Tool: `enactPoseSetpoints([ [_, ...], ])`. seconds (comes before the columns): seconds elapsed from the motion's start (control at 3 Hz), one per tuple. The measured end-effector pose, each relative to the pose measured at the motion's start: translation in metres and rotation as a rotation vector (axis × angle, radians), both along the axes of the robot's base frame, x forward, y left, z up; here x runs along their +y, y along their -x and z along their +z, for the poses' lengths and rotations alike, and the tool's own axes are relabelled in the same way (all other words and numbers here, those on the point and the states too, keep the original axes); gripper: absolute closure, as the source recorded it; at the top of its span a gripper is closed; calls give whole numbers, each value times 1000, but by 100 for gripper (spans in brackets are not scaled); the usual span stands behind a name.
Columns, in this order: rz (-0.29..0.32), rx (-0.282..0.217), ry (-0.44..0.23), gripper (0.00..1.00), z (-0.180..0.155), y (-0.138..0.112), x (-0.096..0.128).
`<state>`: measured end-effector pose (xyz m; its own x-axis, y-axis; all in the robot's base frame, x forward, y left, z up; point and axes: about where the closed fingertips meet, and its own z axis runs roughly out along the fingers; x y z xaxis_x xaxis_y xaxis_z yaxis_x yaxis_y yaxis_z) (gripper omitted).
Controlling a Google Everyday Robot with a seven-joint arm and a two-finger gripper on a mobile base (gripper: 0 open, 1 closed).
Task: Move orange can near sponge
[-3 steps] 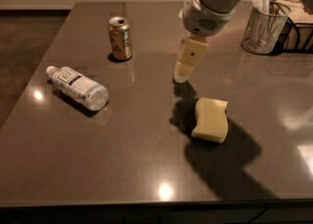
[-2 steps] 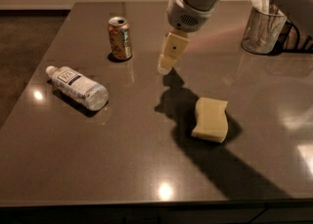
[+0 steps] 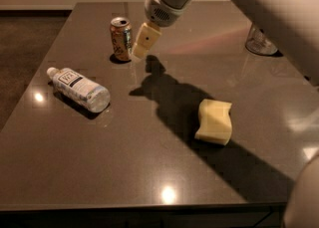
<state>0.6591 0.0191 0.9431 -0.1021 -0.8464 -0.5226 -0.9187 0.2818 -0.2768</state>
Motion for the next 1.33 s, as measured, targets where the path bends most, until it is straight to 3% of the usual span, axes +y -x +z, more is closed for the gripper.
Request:
enactPoseSetpoints([
  [1.0,23,9,-127,0,-8,-47,71],
  [1.33,24,7,-123,0,-10,-61,84],
])
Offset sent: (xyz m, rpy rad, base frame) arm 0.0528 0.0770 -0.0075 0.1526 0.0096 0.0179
